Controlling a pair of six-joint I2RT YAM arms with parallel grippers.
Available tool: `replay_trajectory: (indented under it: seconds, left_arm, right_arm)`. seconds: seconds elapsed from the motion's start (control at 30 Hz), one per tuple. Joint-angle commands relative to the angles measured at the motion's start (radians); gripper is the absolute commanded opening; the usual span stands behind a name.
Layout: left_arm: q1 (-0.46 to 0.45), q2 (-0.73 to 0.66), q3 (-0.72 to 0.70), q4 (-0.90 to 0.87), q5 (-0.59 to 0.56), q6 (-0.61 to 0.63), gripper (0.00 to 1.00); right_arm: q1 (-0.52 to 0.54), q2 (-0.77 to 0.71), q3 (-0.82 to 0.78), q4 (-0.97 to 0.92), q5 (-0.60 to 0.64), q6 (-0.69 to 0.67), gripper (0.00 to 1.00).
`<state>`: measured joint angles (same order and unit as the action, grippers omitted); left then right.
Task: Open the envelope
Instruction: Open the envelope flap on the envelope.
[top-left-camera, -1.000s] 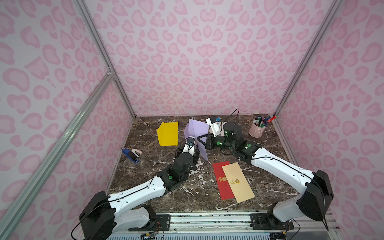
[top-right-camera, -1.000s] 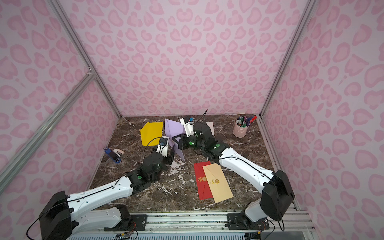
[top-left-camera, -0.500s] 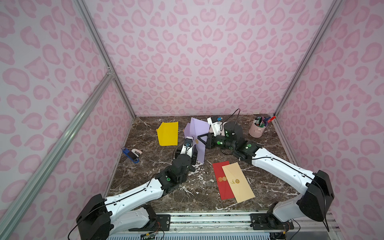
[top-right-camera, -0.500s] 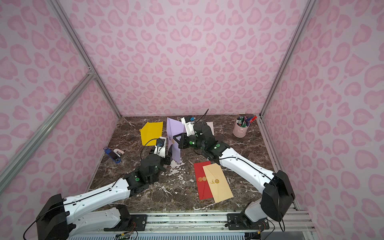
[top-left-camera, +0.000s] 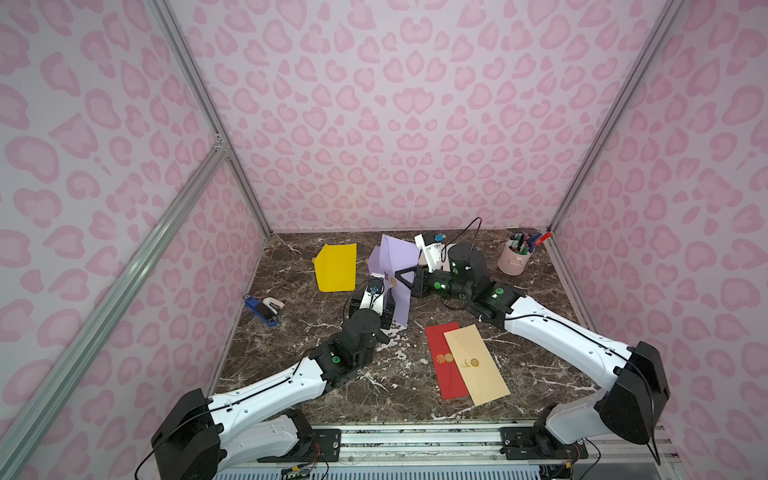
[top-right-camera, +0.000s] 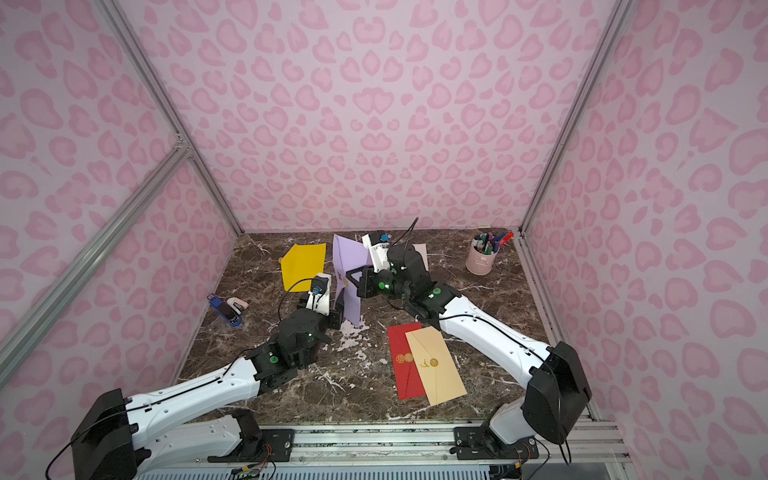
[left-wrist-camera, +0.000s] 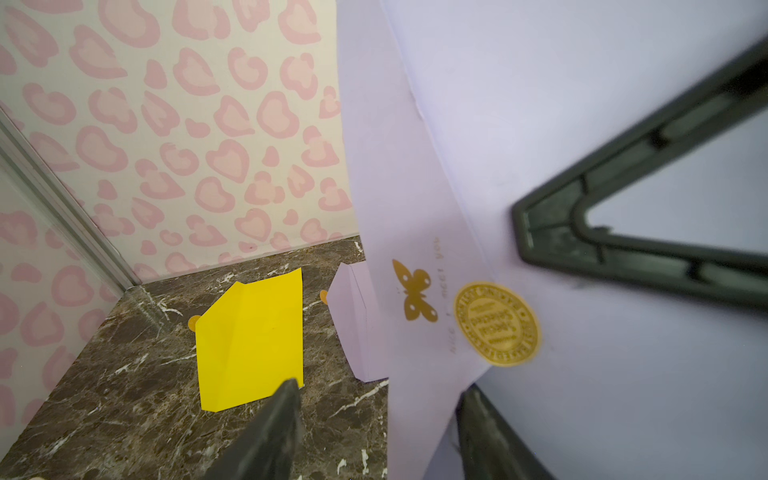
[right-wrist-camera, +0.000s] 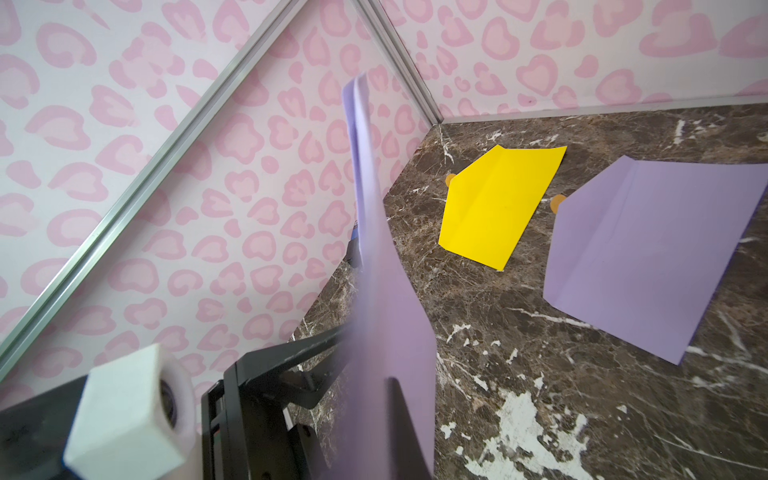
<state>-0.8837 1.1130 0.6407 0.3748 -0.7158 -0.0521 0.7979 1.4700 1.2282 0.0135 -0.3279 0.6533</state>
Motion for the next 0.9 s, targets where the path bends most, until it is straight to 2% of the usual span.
replay_trajectory:
  seconds: [0.0, 0.5, 0.87]
  left_arm:
    - [0.002, 0.004, 0.013, 0.078, -0.034, 0.008, 0.62]
    - [0.002, -0.043, -0.01, 0.099, -0.035, 0.018, 0.56]
    - [0.003, -0.048, -0.018, 0.099, -0.031, 0.017, 0.55]
  right_arm:
    - [0.002, -0.003, -0.001, -0.026, -0.045, 0.015, 0.0]
    - [0.005, -0.002, -0.005, -0.027, -0.048, 0.012, 0.0]
    - [0.005, 0.002, -0.003, -0.033, -0.044, 0.005, 0.0]
